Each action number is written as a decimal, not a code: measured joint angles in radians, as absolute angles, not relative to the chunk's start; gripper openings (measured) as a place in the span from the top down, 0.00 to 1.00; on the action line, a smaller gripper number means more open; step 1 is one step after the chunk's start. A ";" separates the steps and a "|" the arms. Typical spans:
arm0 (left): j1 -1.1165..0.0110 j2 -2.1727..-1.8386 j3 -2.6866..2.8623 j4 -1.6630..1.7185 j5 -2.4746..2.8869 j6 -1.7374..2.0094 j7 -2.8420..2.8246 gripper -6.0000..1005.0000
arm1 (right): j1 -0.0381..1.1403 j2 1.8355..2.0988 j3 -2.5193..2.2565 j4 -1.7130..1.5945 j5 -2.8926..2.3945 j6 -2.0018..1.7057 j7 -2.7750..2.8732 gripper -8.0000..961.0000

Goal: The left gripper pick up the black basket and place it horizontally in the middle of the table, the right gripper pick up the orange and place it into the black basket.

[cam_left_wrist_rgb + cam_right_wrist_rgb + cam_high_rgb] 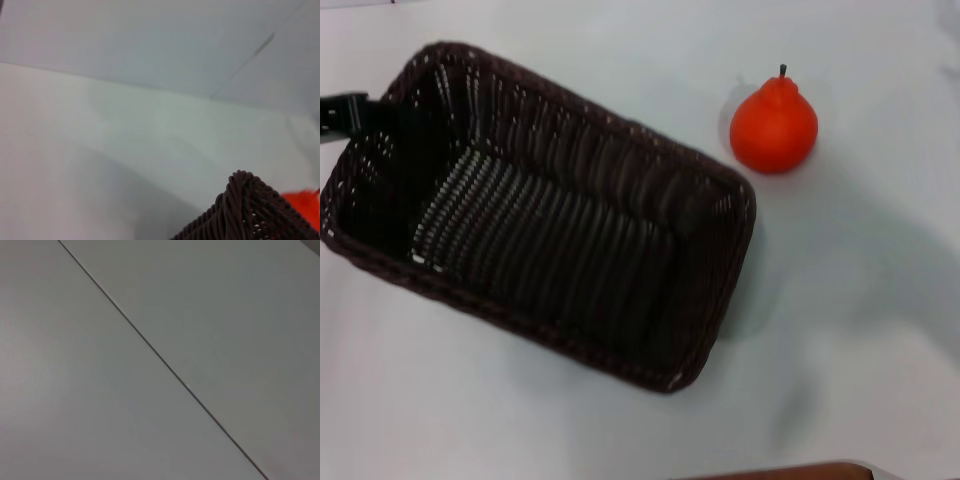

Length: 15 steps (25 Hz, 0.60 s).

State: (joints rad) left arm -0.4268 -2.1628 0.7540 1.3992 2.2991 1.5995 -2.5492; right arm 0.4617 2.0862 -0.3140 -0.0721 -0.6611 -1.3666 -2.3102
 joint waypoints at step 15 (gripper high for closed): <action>-0.354 -2.166 0.673 1.228 2.107 1.471 -2.551 0.77 | 0.472 2.090 -0.311 -0.065 -0.661 -1.341 -2.310 0.14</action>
State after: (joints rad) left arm -0.3540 -2.1660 0.6734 1.2277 2.1067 1.4713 -2.5507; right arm 0.4720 2.0897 -0.3113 -0.0652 -0.6611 -1.3414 -2.3101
